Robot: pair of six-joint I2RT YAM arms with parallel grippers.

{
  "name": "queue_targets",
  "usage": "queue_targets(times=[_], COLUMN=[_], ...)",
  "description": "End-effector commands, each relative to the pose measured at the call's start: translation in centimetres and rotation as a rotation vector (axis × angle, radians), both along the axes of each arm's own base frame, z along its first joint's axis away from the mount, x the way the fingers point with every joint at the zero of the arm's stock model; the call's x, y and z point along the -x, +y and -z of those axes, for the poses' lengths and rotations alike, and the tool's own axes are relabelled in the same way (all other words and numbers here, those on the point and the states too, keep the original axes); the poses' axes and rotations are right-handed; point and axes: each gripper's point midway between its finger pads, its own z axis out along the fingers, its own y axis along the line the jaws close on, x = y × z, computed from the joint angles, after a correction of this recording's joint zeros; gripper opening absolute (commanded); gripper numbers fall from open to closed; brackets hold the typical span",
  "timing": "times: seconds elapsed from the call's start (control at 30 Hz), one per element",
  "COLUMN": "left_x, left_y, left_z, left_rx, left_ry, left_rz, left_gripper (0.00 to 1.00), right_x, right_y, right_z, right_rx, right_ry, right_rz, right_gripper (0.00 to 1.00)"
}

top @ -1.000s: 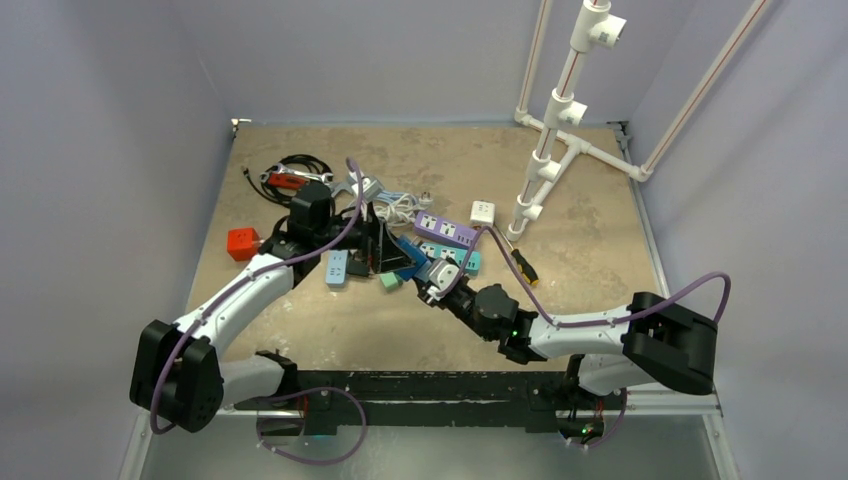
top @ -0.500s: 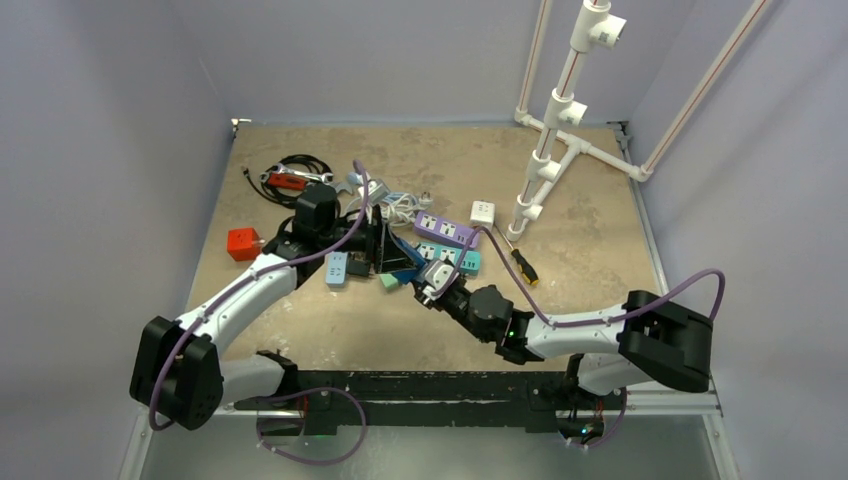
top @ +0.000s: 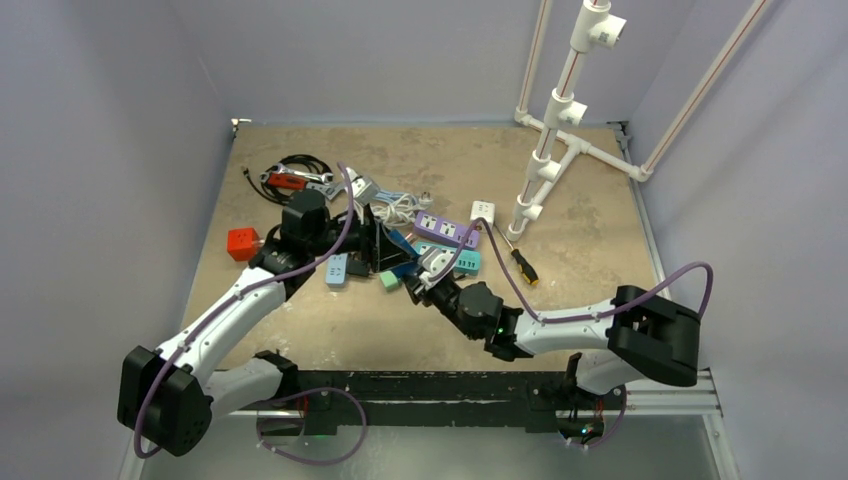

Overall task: Pull the plug off the socket
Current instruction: Remove the plug from the socket.

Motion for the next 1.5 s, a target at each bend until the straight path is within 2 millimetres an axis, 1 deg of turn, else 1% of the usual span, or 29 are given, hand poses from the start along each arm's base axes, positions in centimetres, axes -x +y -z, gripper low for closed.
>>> queue_targets(times=[0.0,0.07,0.13,0.17,0.27,0.4,0.57,0.7,0.9,1.03,1.1,1.17,1.23,1.33,1.4,1.47], left_x=[-3.0,-3.2,-3.0,-3.3,-3.9,-3.6,-3.5,-4.5,-5.5,-5.7,-5.8,-5.8,-5.7,-5.4,-5.4,-5.5], left_y=[1.4,1.7,2.1,2.5,3.5,3.6,3.3,4.5,6.3,6.4,6.7,6.8,6.7,6.2,6.0,6.0], left_z=[-0.7,-0.6,0.1,0.5,0.5,0.2,0.5,-0.3,-1.2,-1.0,-1.2,-1.3,-1.4,-1.4,-1.3,-1.2], left_rx=[-0.046,-0.058,-0.094,-0.126,-0.18,-0.181,-0.183,-0.175,-0.164,-0.168,-0.167,-0.164,-0.161,-0.159,-0.171,-0.185], left_ry=[-0.123,-0.124,-0.107,-0.11,-0.149,-0.165,-0.147,-0.181,-0.211,-0.199,-0.201,-0.207,-0.21,-0.219,-0.217,-0.22], left_rz=[-0.132,-0.136,-0.135,-0.154,-0.201,-0.193,-0.172,-0.291,-0.436,-0.448,-0.47,-0.478,-0.467,-0.43,-0.409,-0.404], left_gripper=[0.0,0.0,0.0,0.0,0.0,0.0,0.0,0.0,0.0,0.0,0.0,0.0,0.0,0.0,0.0,0.0], right_x=[-0.5,-0.1,0.5,0.6,0.3,0.4,0.6,-0.5,-0.2,-0.2,-0.3,0.0,0.5,1.6,2.4,3.2], right_y=[-0.4,-0.7,-0.8,-0.9,-1.6,-2.6,-1.9,-1.7,-0.8,-0.6,-1.1,-1.1,-0.9,-0.5,-0.2,0.0], right_z=[-3.1,-3.5,-3.6,-3.6,-3.5,-4.2,-4.3,-4.1,-3.9,-3.4,-3.1,-3.0,-3.3,-4.1,-4.1,-3.8], right_rx=[-0.11,-0.085,-0.03,0.003,0.043,0.03,0.032,-0.037,-0.24,-0.265,-0.272,-0.267,-0.251,-0.143,-0.07,0.004], right_ry=[-0.027,-0.079,-0.148,-0.182,-0.196,-0.237,-0.252,-0.129,0.085,0.135,0.149,0.153,0.124,-0.031,-0.106,-0.159], right_rz=[0.055,0.028,-0.019,-0.031,-0.001,0.013,-0.017,0.066,0.082,0.121,0.163,0.168,0.13,0.023,-0.036,-0.089], right_gripper=[0.0,0.0,0.0,0.0,0.0,0.0,0.0,0.0,0.0,0.0,0.0,0.0,0.0,0.0,0.0,0.0])
